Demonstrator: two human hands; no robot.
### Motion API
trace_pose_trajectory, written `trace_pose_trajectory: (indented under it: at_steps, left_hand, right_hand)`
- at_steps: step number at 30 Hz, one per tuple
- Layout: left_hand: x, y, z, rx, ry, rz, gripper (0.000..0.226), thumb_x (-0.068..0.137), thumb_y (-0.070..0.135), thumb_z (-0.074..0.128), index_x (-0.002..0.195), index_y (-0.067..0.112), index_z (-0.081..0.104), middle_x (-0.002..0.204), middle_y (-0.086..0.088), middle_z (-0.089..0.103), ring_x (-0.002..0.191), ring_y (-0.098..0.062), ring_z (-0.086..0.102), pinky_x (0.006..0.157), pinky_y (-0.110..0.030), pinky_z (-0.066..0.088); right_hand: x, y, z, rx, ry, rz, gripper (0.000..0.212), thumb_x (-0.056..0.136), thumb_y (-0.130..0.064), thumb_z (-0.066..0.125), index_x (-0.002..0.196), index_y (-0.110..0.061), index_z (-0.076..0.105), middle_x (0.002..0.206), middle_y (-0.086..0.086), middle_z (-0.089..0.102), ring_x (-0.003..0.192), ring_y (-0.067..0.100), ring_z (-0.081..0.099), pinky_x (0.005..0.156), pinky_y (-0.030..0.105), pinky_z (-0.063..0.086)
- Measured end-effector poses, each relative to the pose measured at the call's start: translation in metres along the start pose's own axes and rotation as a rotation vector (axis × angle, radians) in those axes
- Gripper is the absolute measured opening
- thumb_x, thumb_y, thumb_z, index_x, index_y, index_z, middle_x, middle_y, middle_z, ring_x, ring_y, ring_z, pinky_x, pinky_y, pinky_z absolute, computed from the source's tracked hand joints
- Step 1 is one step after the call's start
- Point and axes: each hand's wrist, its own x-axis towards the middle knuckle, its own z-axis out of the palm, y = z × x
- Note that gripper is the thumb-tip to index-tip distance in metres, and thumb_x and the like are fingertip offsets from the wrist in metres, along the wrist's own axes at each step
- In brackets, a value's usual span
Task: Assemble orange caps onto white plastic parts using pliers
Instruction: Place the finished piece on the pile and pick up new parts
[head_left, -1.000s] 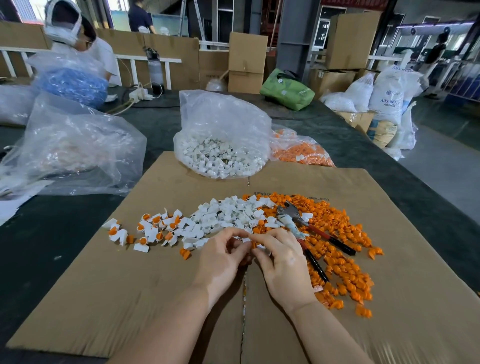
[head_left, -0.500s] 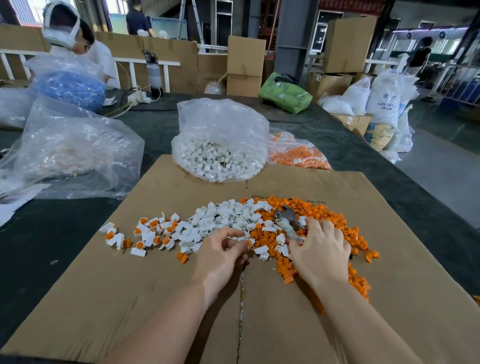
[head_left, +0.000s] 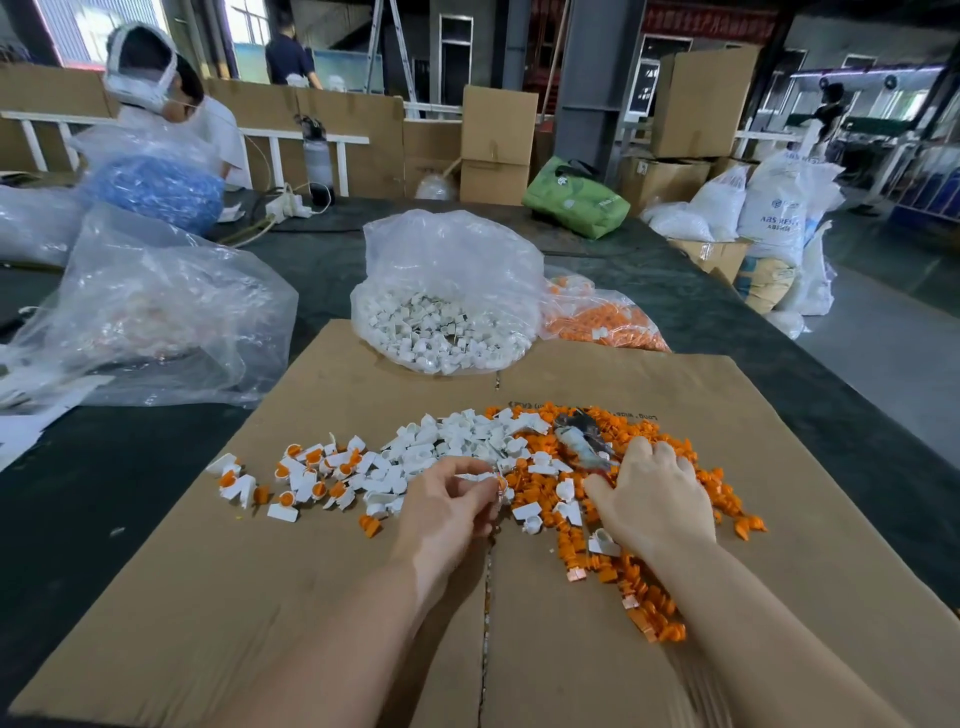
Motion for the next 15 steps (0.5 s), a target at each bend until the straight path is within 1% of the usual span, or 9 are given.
trace_pose_trajectory:
  at_steps: [2, 4, 5, 6, 7, 8, 9, 12, 15]
  left_hand:
    - [0.002, 0.006, 0.001, -0.065, 0.020, -0.002, 0.011, 0.087, 0.005, 0.064, 0.097, 0.009, 0.061, 0.054, 0.000, 0.062, 0.048, -0.007, 0.056, 0.047, -0.018, 0.047]
    - [0.006, 0.013, 0.001, -0.131, 0.042, -0.008, 0.011, 0.087, 0.003, 0.063, 0.098, 0.005, 0.061, 0.057, -0.004, 0.061, 0.046, -0.009, 0.055, 0.044, -0.018, 0.044]
    - [0.008, 0.017, 0.001, -0.142, 0.054, -0.004, 0.012, 0.087, 0.003, 0.063, 0.098, 0.004, 0.061, 0.061, -0.007, 0.061, 0.048, -0.010, 0.055, 0.045, -0.018, 0.044]
    - [0.010, 0.020, 0.000, -0.144, 0.065, 0.003, 0.011, 0.087, 0.002, 0.063, 0.098, 0.003, 0.062, 0.064, -0.008, 0.061, 0.049, -0.010, 0.055, 0.046, -0.018, 0.045]
    - [0.013, 0.022, 0.000, -0.146, 0.074, 0.010, 0.010, 0.087, 0.002, 0.062, 0.097, 0.003, 0.062, 0.067, -0.009, 0.061, 0.050, -0.010, 0.055, 0.047, -0.019, 0.046]
    - [0.015, 0.024, -0.001, -0.150, 0.083, 0.012, 0.008, 0.087, 0.001, 0.061, 0.095, 0.004, 0.061, 0.068, -0.010, 0.060, 0.051, -0.010, 0.056, 0.049, -0.019, 0.048]
    - [0.017, 0.025, -0.002, -0.154, 0.095, 0.009, 0.007, 0.088, 0.000, 0.061, 0.094, 0.004, 0.061, 0.069, -0.010, 0.060, 0.051, -0.011, 0.055, 0.051, -0.019, 0.049]
    - [0.021, 0.026, -0.005, -0.153, 0.128, -0.007, 0.006, 0.088, 0.000, 0.061, 0.091, 0.005, 0.061, 0.069, -0.009, 0.060, 0.049, -0.010, 0.056, 0.051, -0.019, 0.051]
    - [0.024, 0.023, -0.009, -0.141, 0.147, -0.022, 0.006, 0.088, 0.001, 0.061, 0.091, 0.006, 0.062, 0.067, -0.008, 0.060, 0.050, -0.009, 0.056, 0.051, -0.019, 0.052]
  right_hand:
    - [-0.001, -0.006, -0.009, 0.077, -0.037, -0.075, 0.039, 0.091, -0.047, 0.043, 0.108, -0.012, 0.048, 0.109, 0.006, 0.052, 0.103, 0.024, 0.049, 0.081, 0.033, 0.043]
    - [-0.004, -0.013, -0.017, 0.270, -0.149, -0.131, 0.034, 0.091, -0.044, 0.043, 0.097, -0.011, 0.051, 0.091, 0.005, 0.055, 0.084, 0.022, 0.054, 0.069, 0.032, 0.042]
    - [-0.007, -0.017, -0.021, 0.402, -0.237, -0.143, 0.031, 0.091, -0.040, 0.045, 0.087, -0.010, 0.050, 0.077, 0.003, 0.054, 0.069, 0.020, 0.051, 0.061, 0.031, 0.038]
    - [-0.011, -0.021, -0.025, 0.529, -0.332, -0.147, 0.029, 0.091, -0.035, 0.046, 0.078, -0.009, 0.046, 0.066, 0.004, 0.046, 0.056, 0.020, 0.043, 0.056, 0.032, 0.032]
    - [-0.014, -0.024, -0.028, 0.635, -0.416, -0.148, 0.028, 0.090, -0.030, 0.046, 0.072, -0.010, 0.041, 0.062, 0.007, 0.036, 0.052, 0.020, 0.033, 0.055, 0.033, 0.026]
    - [-0.016, -0.026, -0.030, 0.712, -0.485, -0.141, 0.025, 0.089, -0.027, 0.046, 0.071, -0.011, 0.040, 0.064, 0.010, 0.031, 0.054, 0.021, 0.027, 0.056, 0.035, 0.023]
    - [-0.019, -0.027, -0.032, 0.761, -0.541, -0.123, 0.023, 0.089, -0.025, 0.046, 0.071, -0.013, 0.040, 0.066, 0.010, 0.032, 0.056, 0.023, 0.027, 0.056, 0.035, 0.024]
    - [-0.022, -0.029, -0.038, 0.858, -0.675, -0.028, 0.023, 0.090, -0.024, 0.044, 0.072, -0.009, 0.045, 0.069, 0.012, 0.044, 0.057, 0.024, 0.041, 0.052, 0.031, 0.039]
    - [-0.024, -0.030, -0.040, 0.909, -0.752, 0.040, 0.020, 0.090, -0.024, 0.044, 0.079, -0.008, 0.051, 0.070, 0.010, 0.051, 0.064, 0.025, 0.049, 0.061, 0.036, 0.049]
